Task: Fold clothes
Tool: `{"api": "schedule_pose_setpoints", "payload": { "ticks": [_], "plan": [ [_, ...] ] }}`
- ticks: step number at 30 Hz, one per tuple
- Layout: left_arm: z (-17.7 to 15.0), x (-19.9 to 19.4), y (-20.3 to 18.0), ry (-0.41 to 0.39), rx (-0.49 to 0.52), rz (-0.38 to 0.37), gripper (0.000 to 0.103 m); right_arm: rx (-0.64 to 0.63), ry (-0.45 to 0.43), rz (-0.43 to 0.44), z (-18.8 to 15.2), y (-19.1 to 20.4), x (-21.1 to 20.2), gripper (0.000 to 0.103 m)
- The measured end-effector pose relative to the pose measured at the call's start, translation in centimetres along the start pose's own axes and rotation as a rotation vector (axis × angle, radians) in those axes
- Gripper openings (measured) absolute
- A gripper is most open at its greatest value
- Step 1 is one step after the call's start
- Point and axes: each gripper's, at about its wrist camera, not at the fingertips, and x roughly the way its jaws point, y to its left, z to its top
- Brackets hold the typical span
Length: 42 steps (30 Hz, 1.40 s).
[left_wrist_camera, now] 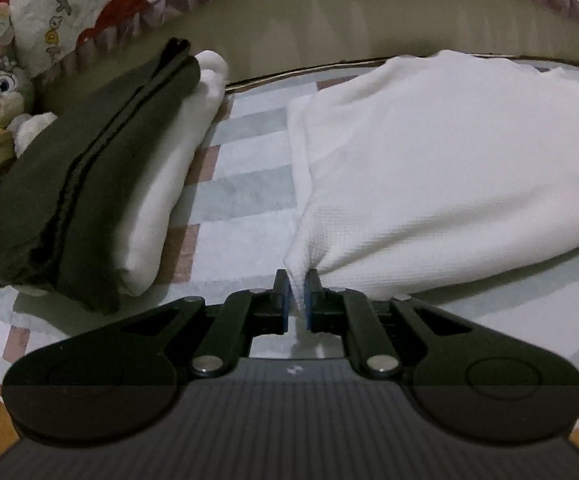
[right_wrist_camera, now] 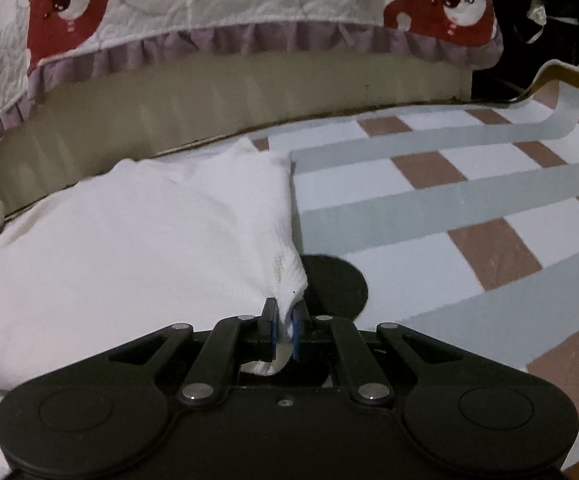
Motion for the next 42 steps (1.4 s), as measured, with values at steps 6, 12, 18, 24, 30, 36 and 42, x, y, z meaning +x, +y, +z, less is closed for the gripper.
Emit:
{"api": "schedule_pose_setpoints", "payload": {
  "ticks": [6,12,18,24,30,36,42],
  "plan": [
    [0.7,-1.6,2.1,-0.097,-0.149,0.237,0.004,-0.042,-0.032,-0.025,1.3,1.0,-0.8,0.007],
    [-2.6,0.1,8.9,0.070,-0.684,-0.078,0.006,-0.074,-0.023,-0.057,1.1,1.2,-0.6,0.007],
    [-5.1,1.3,9.1,0.177,-0.867,-0.282,0.012,-0.088,-0.010,-0.082,0.6,1.5,-0.4,0.007],
    [-5.9,3.5,7.5,0.273,-1.102,-0.495,0.019,-0.039,0.010,-0.087,0.4,1.5,-0.5,0.007],
    [-4.5,2.9,4.0,0.263,-1.064,-0.490,0.031,0.170,0.053,0.016,-0.3,-0.5,-1.2,0.006],
    [-6.0,4.5,2.8,0.366,-1.101,-0.491,0.034,0.379,0.095,0.120,-1.0,-2.4,-1.9,0.045],
    [-5.4,5.5,3.6,0.235,-1.168,-0.402,0.035,0.602,0.189,0.248,-2.7,-2.0,-0.4,0.054]
  ]
}}
